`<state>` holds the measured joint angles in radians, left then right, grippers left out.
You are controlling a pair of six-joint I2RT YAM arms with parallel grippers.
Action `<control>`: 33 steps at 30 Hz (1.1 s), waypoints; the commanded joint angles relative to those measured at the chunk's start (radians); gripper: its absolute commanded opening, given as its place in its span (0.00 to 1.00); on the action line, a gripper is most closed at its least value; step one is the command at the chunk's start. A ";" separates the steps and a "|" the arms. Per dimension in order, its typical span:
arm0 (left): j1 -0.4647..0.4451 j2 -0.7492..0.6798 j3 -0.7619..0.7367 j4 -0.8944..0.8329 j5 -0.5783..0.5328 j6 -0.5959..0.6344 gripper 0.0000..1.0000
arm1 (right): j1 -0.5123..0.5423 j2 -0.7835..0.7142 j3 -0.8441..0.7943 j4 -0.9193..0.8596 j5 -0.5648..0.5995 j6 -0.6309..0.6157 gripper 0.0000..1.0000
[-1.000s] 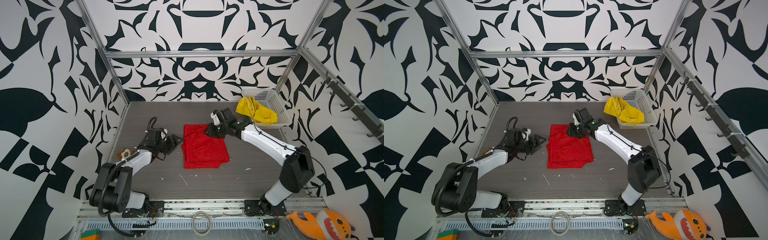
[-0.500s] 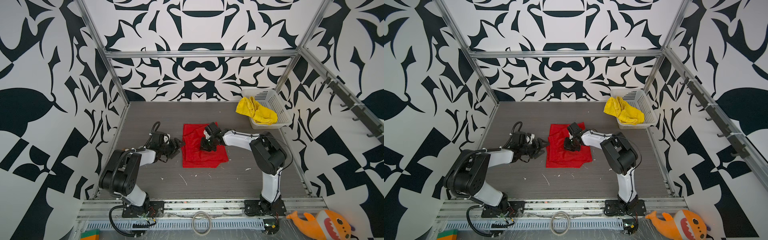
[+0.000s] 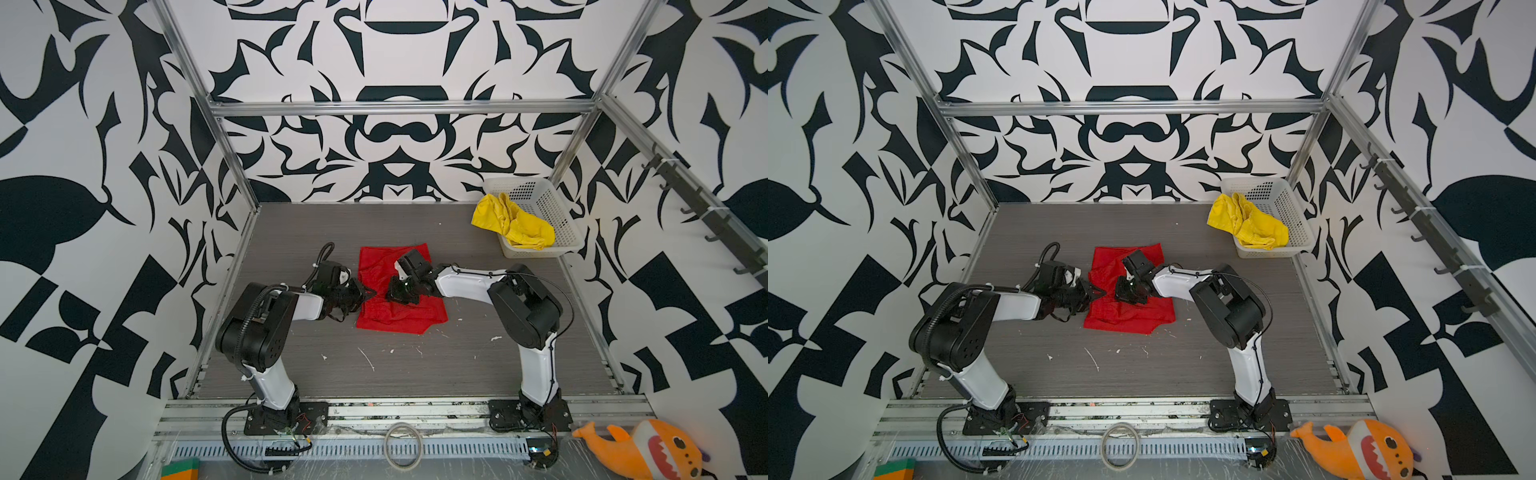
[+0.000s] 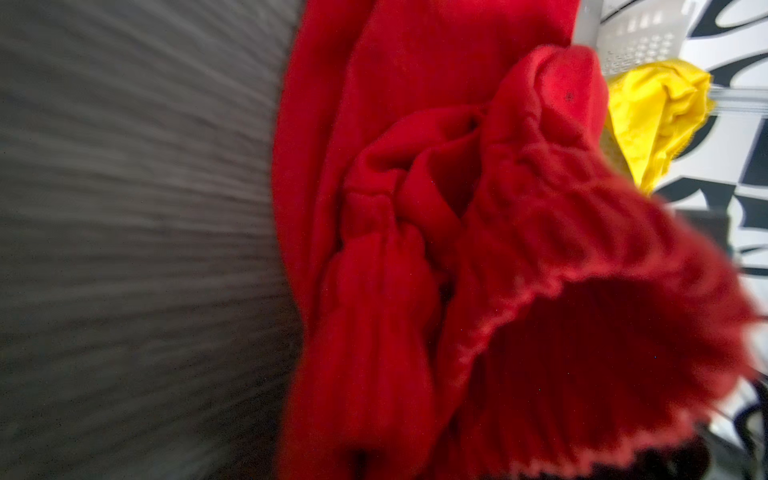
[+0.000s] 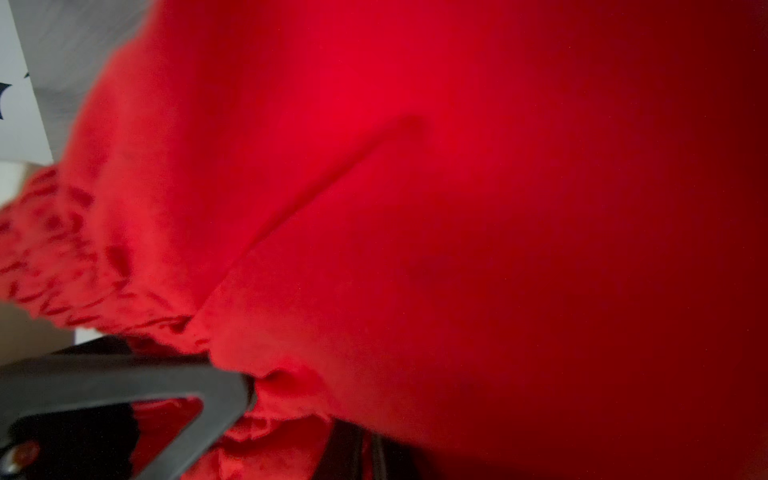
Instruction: Fold and stack the shorts
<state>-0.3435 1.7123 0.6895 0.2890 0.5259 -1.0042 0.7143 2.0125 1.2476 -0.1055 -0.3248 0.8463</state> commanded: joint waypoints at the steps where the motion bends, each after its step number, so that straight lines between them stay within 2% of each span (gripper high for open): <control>1: 0.000 -0.073 0.149 -0.313 -0.072 0.209 0.22 | 0.007 -0.065 0.019 -0.005 0.019 -0.018 0.20; 4: 0.032 -0.086 0.284 -0.558 -0.117 0.403 0.17 | -0.005 -0.127 0.019 -0.049 0.015 -0.068 0.31; 6: 0.073 -0.078 0.374 -0.715 -0.140 0.532 0.16 | -0.014 -0.166 0.014 -0.095 0.022 -0.103 0.34; 9: 0.142 -0.038 0.508 -0.909 -0.187 0.711 0.15 | -0.030 -0.221 -0.027 -0.134 0.023 -0.132 0.37; 12: 0.220 0.018 0.642 -1.056 -0.251 0.840 0.15 | -0.045 -0.279 -0.092 -0.144 0.022 -0.143 0.38; 18: 0.355 0.149 0.893 -1.218 -0.402 0.997 0.15 | -0.059 -0.381 -0.218 -0.175 0.047 -0.160 0.39; 22: 0.396 0.251 1.067 -1.248 -0.507 1.077 0.17 | -0.065 -0.428 -0.280 -0.177 0.057 -0.157 0.39; 23: 0.405 0.284 1.123 -1.252 -0.541 1.093 0.21 | -0.068 -0.437 -0.290 -0.175 0.059 -0.155 0.39; 29: 0.423 0.444 1.510 -1.388 -0.797 1.101 0.77 | -0.078 -0.474 -0.300 -0.189 0.076 -0.157 0.40; 31: 0.423 0.430 1.552 -1.411 -0.842 1.084 0.91 | -0.077 -0.486 -0.298 -0.194 0.084 -0.158 0.40; 33: 0.419 0.371 1.514 -1.406 -0.839 1.051 0.96 | -0.079 -0.493 -0.297 -0.195 0.088 -0.157 0.40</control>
<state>0.0784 2.1471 2.1983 -1.0039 -0.2214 0.0692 0.6403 1.5539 0.9447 -0.2882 -0.2649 0.7021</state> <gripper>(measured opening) 0.942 0.402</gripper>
